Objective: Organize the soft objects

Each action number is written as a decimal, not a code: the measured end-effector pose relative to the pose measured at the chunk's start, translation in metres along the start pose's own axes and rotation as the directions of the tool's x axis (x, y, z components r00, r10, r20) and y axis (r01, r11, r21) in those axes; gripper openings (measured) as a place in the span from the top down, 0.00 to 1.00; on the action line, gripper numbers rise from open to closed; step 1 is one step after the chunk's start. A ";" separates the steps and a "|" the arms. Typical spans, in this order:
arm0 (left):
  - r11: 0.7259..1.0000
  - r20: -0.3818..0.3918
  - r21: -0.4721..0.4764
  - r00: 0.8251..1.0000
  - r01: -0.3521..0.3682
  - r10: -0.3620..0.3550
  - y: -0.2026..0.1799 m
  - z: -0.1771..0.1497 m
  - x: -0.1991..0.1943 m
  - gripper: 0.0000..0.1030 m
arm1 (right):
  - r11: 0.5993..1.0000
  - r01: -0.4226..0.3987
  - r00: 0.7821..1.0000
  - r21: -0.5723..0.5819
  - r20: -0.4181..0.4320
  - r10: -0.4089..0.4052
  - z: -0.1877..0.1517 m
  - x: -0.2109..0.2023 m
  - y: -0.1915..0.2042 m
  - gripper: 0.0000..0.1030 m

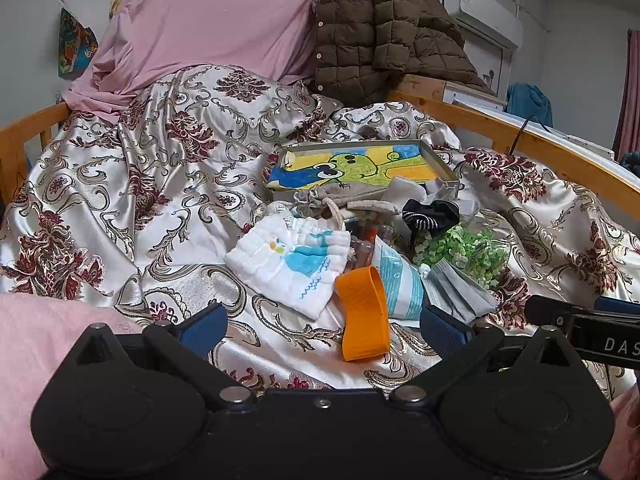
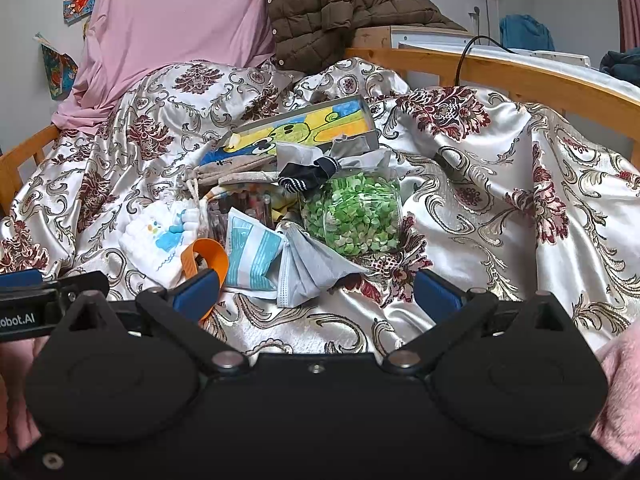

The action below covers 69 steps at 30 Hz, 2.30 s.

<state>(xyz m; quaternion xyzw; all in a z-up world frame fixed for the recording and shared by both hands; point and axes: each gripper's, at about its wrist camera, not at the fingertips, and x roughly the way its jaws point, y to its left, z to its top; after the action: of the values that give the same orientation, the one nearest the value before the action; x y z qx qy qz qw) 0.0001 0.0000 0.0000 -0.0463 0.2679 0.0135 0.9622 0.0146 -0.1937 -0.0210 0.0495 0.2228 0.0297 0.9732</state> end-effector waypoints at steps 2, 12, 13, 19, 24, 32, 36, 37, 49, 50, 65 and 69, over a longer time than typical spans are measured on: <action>1.000 0.000 0.000 1.000 0.000 0.000 0.000 0.000 0.000 0.01 | 1.000 0.000 1.000 0.000 0.000 0.000 0.000 0.000 0.000 0.01; 1.000 -0.001 0.000 1.000 0.000 0.000 0.000 0.000 0.000 0.01 | 1.000 0.000 1.000 0.000 -0.001 0.000 0.000 0.000 0.000 0.01; 1.000 -0.001 0.000 1.000 0.000 0.000 0.000 0.000 0.000 0.01 | 1.000 0.000 1.000 0.000 -0.001 0.000 0.000 0.000 0.000 0.01; 1.000 -0.001 0.001 1.000 -0.001 0.001 0.000 0.000 0.000 0.01 | 1.000 0.000 1.000 0.000 -0.001 0.000 0.001 0.000 0.000 0.01; 1.000 -0.002 0.001 1.000 -0.001 0.001 0.000 0.000 0.000 0.01 | 1.000 0.000 1.000 0.000 -0.002 0.000 0.001 0.000 0.000 0.01; 1.000 -0.002 0.002 1.000 -0.001 0.001 0.000 0.000 0.000 0.01 | 1.000 0.000 1.000 0.001 -0.003 0.000 -0.001 0.001 0.000 0.01; 1.000 -0.003 0.002 1.000 -0.001 0.001 0.000 0.000 0.000 0.01 | 1.000 0.000 1.000 0.002 -0.003 0.000 -0.001 0.001 0.000 0.01; 1.000 -0.003 0.002 1.000 -0.001 0.001 0.000 0.000 0.000 0.01 | 1.000 0.001 1.000 0.002 -0.003 -0.001 -0.001 0.001 0.000 0.01; 1.000 -0.003 0.002 1.000 -0.002 0.002 0.000 0.000 0.000 0.01 | 0.999 0.015 1.000 0.035 -0.015 -0.015 -0.001 0.002 -0.006 0.01; 1.000 -0.003 0.002 1.000 -0.002 0.002 0.000 0.000 0.000 0.01 | 0.999 0.017 1.000 0.041 -0.016 -0.017 -0.001 0.002 -0.007 0.01; 0.975 -0.189 0.201 0.980 0.094 -0.055 -0.020 0.012 0.035 0.01 | 0.997 -0.005 0.984 0.077 -0.180 0.019 0.032 0.045 -0.025 0.01; 0.951 -0.258 0.267 0.962 0.156 -0.085 -0.030 0.020 0.054 0.01 | 0.992 -0.087 0.958 0.095 -0.267 0.110 0.050 0.074 -0.036 0.01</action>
<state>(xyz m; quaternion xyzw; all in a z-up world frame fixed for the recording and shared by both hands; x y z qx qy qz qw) 0.0578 -0.0281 -0.0082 0.0748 0.3799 -0.0900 0.9176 0.1042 -0.2280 -0.0122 0.0958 0.3523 0.0756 0.9279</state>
